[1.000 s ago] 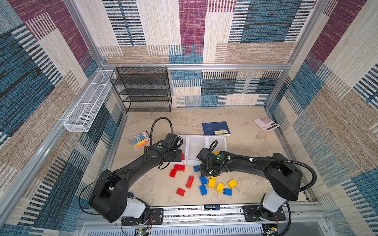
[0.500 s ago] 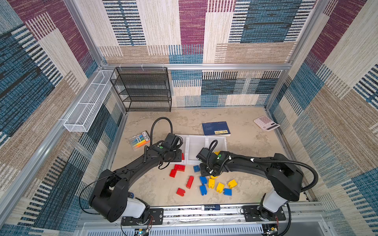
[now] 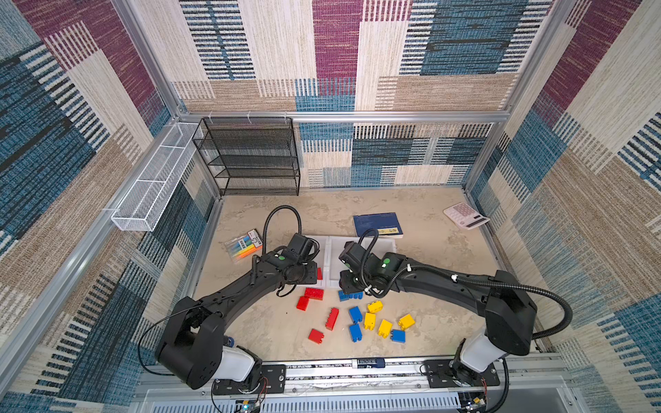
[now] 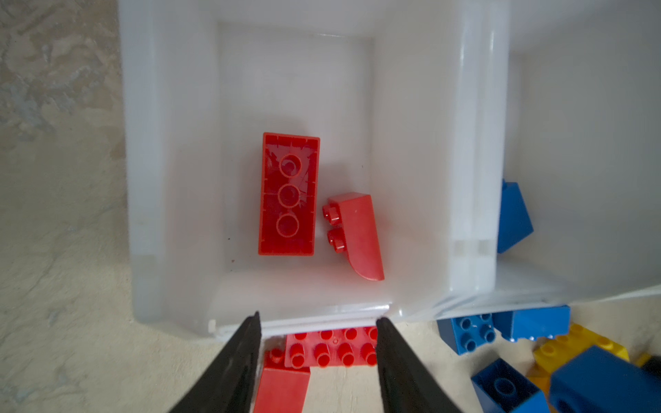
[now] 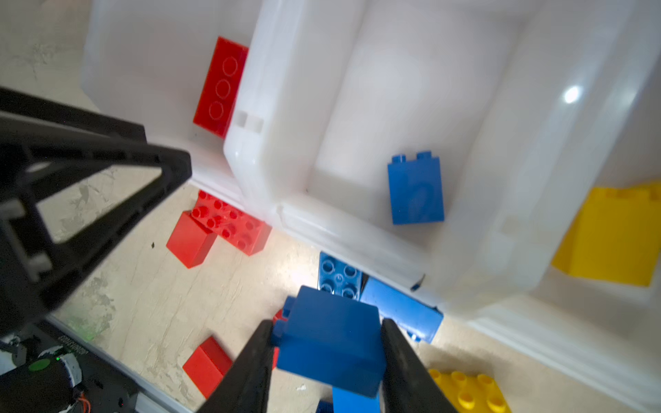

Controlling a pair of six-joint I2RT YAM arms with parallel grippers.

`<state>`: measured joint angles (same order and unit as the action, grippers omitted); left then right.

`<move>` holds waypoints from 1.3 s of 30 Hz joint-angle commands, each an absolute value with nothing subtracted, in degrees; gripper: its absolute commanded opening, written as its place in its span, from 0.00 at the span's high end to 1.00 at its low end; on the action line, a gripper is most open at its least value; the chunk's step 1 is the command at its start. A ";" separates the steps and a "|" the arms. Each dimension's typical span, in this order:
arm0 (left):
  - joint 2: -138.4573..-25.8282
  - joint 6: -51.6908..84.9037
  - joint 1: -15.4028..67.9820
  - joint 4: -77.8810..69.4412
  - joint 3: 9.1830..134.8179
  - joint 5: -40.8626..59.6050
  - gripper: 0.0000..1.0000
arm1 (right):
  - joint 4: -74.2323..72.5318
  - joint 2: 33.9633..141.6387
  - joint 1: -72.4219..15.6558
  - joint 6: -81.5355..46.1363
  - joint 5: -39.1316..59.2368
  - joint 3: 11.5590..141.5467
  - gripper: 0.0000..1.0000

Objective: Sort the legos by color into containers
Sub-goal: 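Lift the blue brick and drop it into the middle bin, then reach the left gripper down and grasp a red brick near the robot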

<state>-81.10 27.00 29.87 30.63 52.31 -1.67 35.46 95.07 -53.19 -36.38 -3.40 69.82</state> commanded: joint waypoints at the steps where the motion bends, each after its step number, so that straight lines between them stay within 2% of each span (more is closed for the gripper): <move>1: -80.32 27.51 29.88 31.53 52.65 -2.72 0.45 | 33.68 97.61 -51.30 -31.99 -5.19 72.68 0.56; 8: -78.95 27.68 29.84 31.81 51.59 -3.25 0.45 | 32.49 102.48 -49.09 -29.44 -4.15 77.25 0.55; 9: -78.85 27.72 29.88 31.90 51.60 -3.15 0.45 | 32.45 102.80 -49.10 -29.53 -3.87 77.51 0.52; 12: -78.71 27.90 29.84 31.82 51.40 -3.01 0.45 | 31.83 102.16 -49.13 -30.09 -3.82 76.76 0.33; 15: -78.71 27.71 29.87 31.71 51.37 -3.03 0.45 | 31.90 101.37 -49.12 -30.24 -4.17 76.38 0.26; 35: -76.15 28.25 30.01 33.76 50.26 -0.52 0.45 | 30.76 99.82 -49.12 -31.01 -4.19 74.75 0.24; 39: -74.52 27.59 32.71 35.38 50.02 -0.47 0.45 | 30.48 99.07 -49.09 -31.48 -4.71 74.10 0.24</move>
<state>-75.46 27.40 31.40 33.26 50.37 -1.13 32.14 99.83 -49.06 -30.65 -4.08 74.35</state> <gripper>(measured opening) 0.548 0.758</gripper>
